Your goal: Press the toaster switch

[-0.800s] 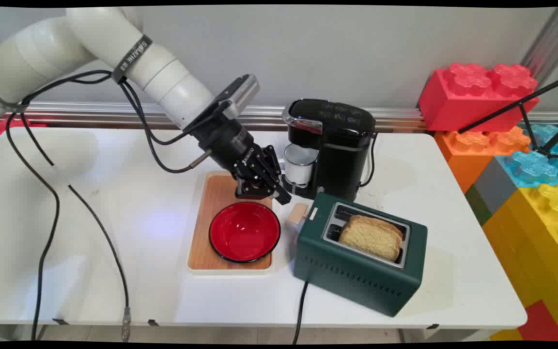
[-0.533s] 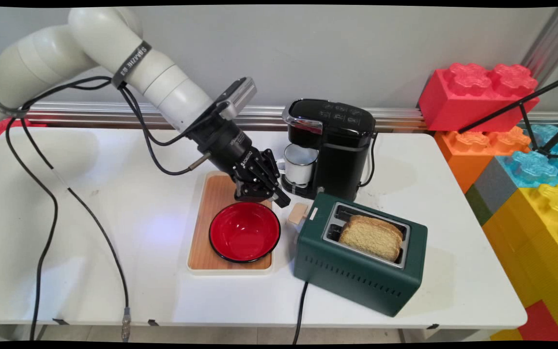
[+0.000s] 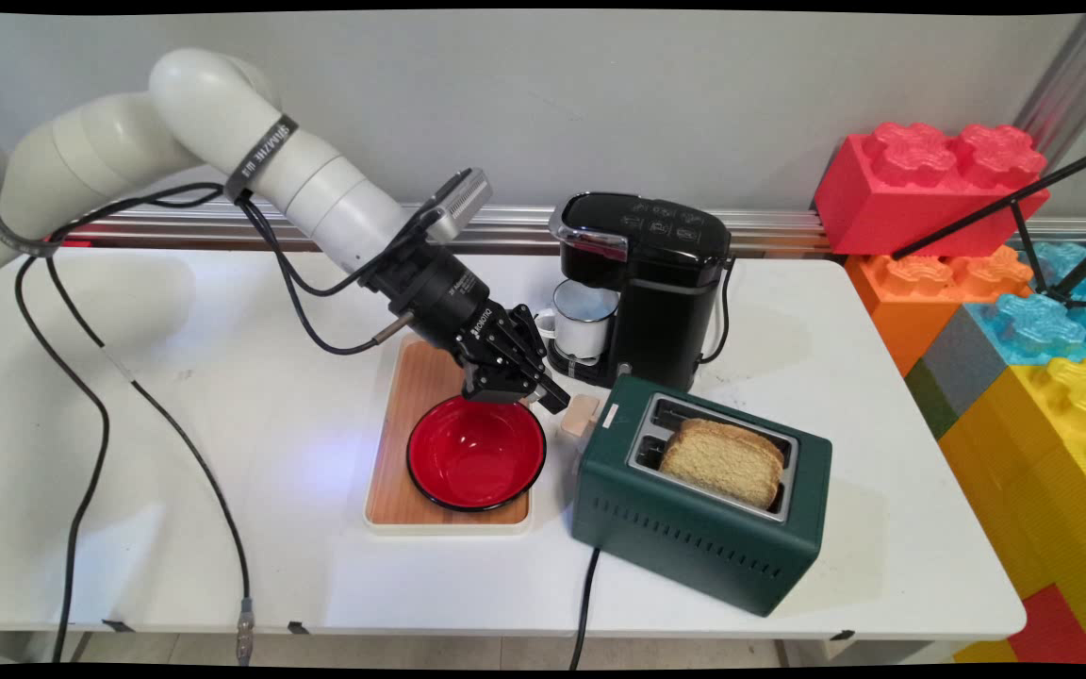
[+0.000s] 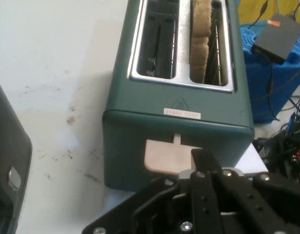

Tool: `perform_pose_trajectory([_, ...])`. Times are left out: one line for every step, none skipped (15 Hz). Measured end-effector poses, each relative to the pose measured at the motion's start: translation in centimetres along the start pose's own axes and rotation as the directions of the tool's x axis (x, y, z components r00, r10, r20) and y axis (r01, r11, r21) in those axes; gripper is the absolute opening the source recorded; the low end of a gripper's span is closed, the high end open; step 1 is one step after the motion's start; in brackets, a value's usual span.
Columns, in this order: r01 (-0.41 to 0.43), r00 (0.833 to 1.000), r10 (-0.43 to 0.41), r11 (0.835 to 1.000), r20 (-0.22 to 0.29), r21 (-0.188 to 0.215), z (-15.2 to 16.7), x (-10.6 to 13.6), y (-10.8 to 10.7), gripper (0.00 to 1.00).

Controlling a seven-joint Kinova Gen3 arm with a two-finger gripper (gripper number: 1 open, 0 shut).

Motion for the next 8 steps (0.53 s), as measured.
perform_pose_trajectory([0.006, 1.000, -0.006, 1.000, -0.009, -0.001, 0.1, -0.2, 0.0, 0.00])
perform_pose_trajectory([0.012, 1.000, -0.012, 1.000, -0.019, -0.002, 0.3, -0.5, -0.1, 0.00])
perform_pose_trajectory([0.015, 1.000, -0.015, 1.000, -0.024, -0.002, 0.4, -0.6, -0.1, 0.00])
perform_pose_trajectory([0.019, 0.999, -0.020, 1.000, -0.031, -0.002, 0.5, -0.9, -0.1, 0.00])
perform_pose_trajectory([0.023, 0.999, -0.023, 1.000, -0.039, 0.002, 0.6, -1.1, -0.2, 0.00])
perform_pose_trajectory([0.027, 0.999, -0.027, 1.000, -0.047, 0.005, 0.8, -1.3, -0.3, 0.00])
perform_pose_trajectory([0.031, 0.998, -0.031, 0.999, -0.054, 0.008, 1.0, -1.4, -0.4, 0.00])
perform_pose_trajectory([0.034, 0.998, -0.033, 0.999, -0.058, 0.009, 1.0, -1.5, -0.4, 0.00])
